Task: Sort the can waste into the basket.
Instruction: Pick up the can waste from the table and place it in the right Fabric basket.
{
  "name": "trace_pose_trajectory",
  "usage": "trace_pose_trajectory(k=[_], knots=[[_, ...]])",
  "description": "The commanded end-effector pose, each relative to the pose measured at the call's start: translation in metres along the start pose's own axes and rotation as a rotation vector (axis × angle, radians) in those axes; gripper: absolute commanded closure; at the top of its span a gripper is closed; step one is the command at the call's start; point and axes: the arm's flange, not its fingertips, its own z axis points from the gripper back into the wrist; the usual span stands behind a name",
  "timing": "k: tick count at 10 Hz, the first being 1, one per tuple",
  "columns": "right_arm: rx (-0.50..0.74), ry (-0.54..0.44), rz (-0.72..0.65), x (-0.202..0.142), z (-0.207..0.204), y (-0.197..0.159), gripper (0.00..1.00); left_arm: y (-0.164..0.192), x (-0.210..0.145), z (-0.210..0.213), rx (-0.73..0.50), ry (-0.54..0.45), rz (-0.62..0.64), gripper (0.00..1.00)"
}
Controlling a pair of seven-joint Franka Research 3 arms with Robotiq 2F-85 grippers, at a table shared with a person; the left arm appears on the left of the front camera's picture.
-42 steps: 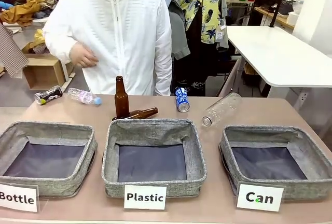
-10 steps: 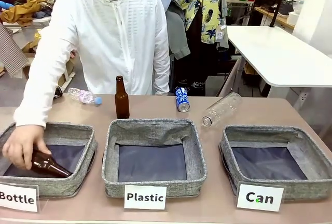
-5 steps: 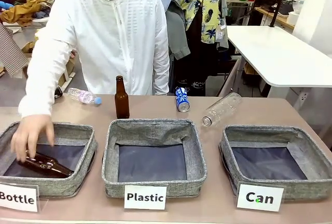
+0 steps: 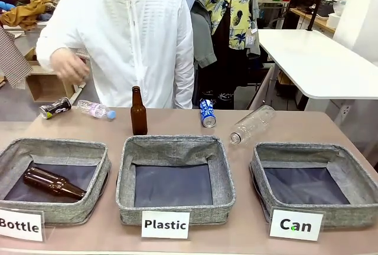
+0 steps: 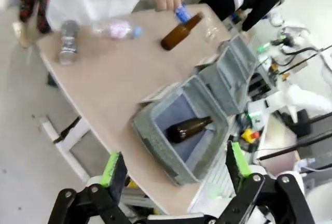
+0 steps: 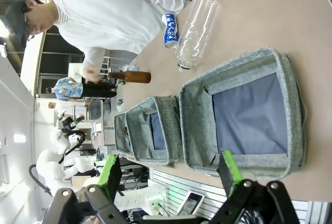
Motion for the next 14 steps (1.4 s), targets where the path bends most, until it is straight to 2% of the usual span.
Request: trace_pose_trajectory(k=[1,5,7,8,9,10,13,14], knots=[[0.023,-0.009,0.023,0.002,0.0,0.0,0.0,-0.001,0.036,-0.051,0.113,0.2,-0.034,0.0],[0.023,-0.009,0.023,0.002,0.0,0.0,0.0,0.029,0.117,-0.14,0.289,0.501,-0.176,0.0],[0.023,-0.009,0.023,0.002,0.0,0.0,0.0,0.046,0.148,-0.18,0.345,0.579,-0.224,0.0],[0.023,-0.009,0.023,0.002,0.0,0.0,0.0,0.057,0.162,-0.198,0.359,0.557,-0.236,0.0],[0.023,-0.009,0.023,0.002,0.0,0.0,0.0,0.071,0.175,-0.219,0.455,0.518,-0.253,0.0],[0.023,-0.009,0.023,0.002,0.0,0.0,0.0,0.081,0.184,-0.236,0.495,0.473,-0.264,0.0],[0.023,-0.009,0.023,0.002,0.0,0.0,0.0,0.098,0.198,-0.278,0.654,0.398,-0.32,0.0],[0.023,-0.009,0.023,0.002,0.0,0.0,0.0,0.102,0.198,-0.29,0.672,0.388,-0.309,0.0]])
